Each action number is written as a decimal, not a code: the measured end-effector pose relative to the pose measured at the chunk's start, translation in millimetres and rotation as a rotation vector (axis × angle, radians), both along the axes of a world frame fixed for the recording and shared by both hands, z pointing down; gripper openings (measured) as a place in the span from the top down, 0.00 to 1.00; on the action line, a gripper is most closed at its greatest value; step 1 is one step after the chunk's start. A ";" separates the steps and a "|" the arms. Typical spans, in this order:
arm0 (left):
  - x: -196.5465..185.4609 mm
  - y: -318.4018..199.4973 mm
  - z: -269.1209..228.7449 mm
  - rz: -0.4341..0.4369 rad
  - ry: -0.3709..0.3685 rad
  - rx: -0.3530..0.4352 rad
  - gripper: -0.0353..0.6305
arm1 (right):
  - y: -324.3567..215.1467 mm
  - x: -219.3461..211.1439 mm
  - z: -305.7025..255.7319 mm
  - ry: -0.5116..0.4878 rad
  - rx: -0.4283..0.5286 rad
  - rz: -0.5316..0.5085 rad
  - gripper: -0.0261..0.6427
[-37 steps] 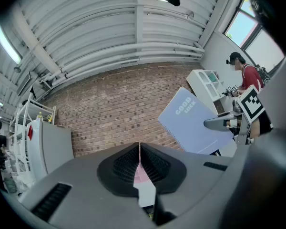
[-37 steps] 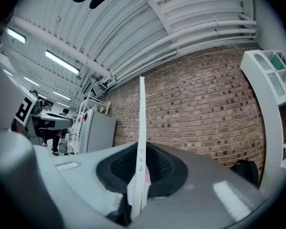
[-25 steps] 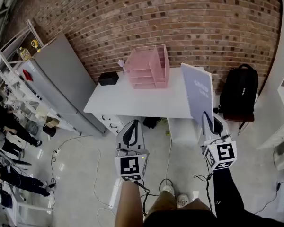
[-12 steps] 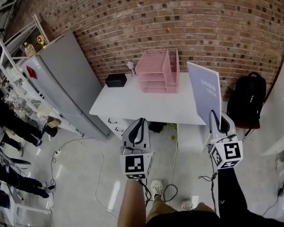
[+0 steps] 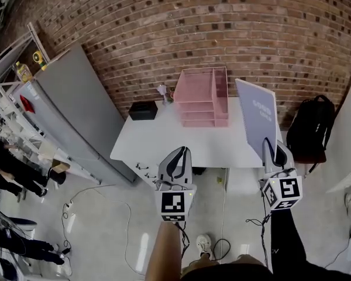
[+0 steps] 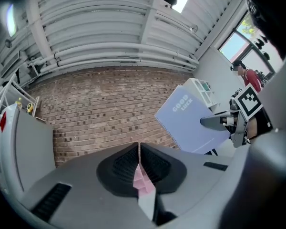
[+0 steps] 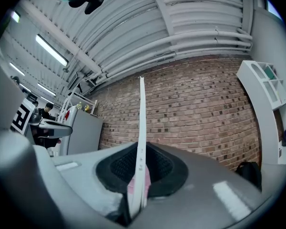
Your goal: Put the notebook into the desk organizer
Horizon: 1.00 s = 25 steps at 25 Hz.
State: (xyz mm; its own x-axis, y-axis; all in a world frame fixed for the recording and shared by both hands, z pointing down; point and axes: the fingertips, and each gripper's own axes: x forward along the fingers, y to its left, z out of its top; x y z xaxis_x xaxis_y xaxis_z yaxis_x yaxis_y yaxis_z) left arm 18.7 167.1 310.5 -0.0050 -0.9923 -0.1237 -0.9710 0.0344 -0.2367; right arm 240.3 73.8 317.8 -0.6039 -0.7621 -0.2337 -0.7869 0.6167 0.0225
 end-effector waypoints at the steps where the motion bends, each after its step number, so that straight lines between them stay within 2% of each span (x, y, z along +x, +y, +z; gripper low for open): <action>1: -9.6 -6.7 -0.8 0.008 -0.001 -0.001 0.94 | -5.2 -9.1 -1.0 0.000 0.000 0.008 0.92; 12: -90.8 -62.6 -1.0 0.090 0.013 -0.001 0.94 | -40.9 -93.9 -3.8 0.005 0.002 0.075 0.92; 16: -105.9 -72.6 2.5 0.134 0.031 0.005 0.94 | -48.2 -117.1 -0.9 0.009 0.003 0.087 0.92; 25: -125.0 -82.7 3.1 0.162 0.025 0.012 0.94 | -58.0 -141.7 -7.6 -0.009 0.017 0.114 0.92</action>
